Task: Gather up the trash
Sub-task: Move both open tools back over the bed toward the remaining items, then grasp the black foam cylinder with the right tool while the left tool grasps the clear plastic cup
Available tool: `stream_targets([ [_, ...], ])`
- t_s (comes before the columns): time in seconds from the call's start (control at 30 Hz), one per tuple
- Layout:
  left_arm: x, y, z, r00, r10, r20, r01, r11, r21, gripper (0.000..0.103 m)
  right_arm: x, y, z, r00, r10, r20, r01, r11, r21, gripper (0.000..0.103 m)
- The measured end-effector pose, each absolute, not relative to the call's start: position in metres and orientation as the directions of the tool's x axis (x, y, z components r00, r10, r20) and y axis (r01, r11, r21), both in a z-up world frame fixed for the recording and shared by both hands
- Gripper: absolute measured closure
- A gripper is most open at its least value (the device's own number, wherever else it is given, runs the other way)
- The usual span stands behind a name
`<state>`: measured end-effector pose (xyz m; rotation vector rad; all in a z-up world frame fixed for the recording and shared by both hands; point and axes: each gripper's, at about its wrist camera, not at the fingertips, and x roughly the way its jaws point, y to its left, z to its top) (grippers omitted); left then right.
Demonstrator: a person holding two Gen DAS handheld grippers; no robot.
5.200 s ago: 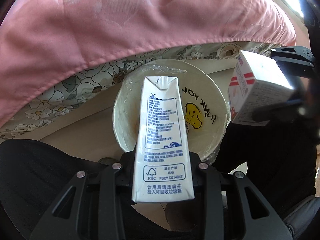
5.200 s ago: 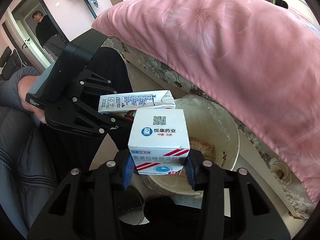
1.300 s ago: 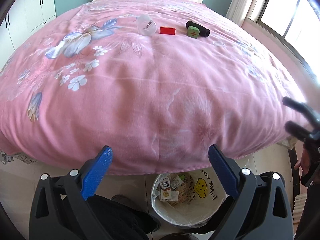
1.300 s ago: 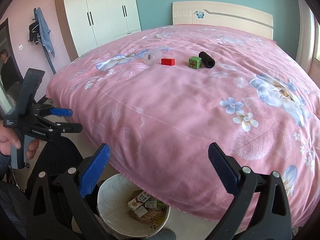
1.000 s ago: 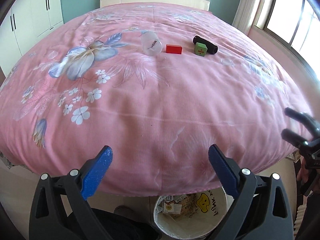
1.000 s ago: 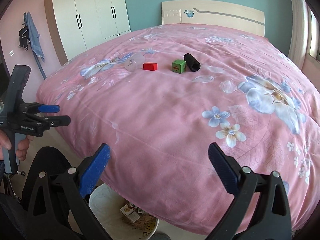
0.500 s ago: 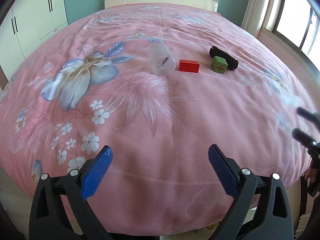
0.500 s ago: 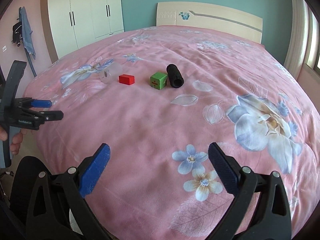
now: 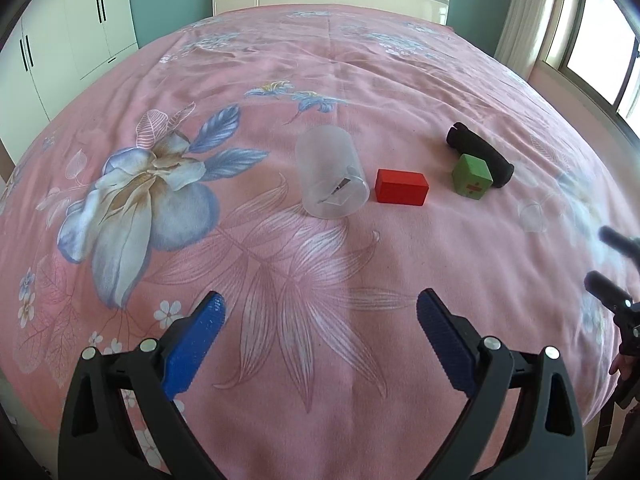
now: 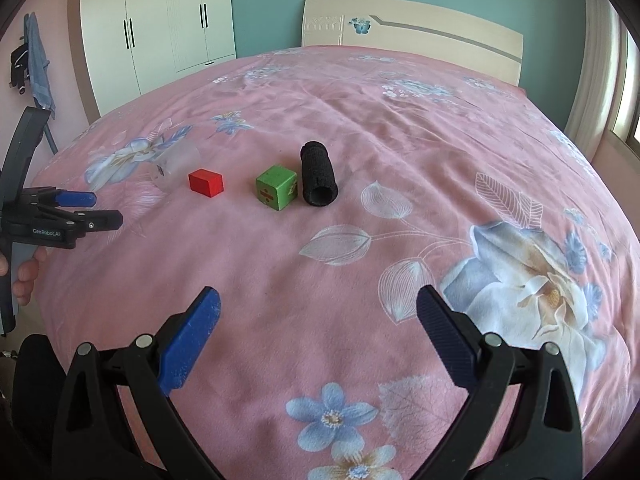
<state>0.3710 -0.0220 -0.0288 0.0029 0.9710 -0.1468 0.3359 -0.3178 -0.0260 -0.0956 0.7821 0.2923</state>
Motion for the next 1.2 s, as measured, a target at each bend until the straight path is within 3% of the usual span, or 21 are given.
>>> stream_targets([
  [0.47, 0.422, -0.02, -0.042, 0.552, -0.099, -0.828, 0.094, 0.994, -0.057, 0.005, 0.398, -0.317, -0.034, 0.668, 0.175, -0.723, -0.304, 0.951, -0.05, 0.007],
  [1.0, 0.459, -0.021, -0.048, 0.548, -0.1, -0.831, 0.09, 0.994, -0.06, 0.005, 0.459, -0.293, -0.037, 0.656, 0.22, -0.722, -0.336, 0.942, -0.019, 0.007],
  [1.2, 0.465, -0.017, -0.053, 0.554, -0.08, -0.829, 0.09, 0.995, -0.037, 0.005, 0.477, -0.282, -0.045, 0.637, 0.199, -0.745, -0.354, 0.934, -0.054, 0.02],
])
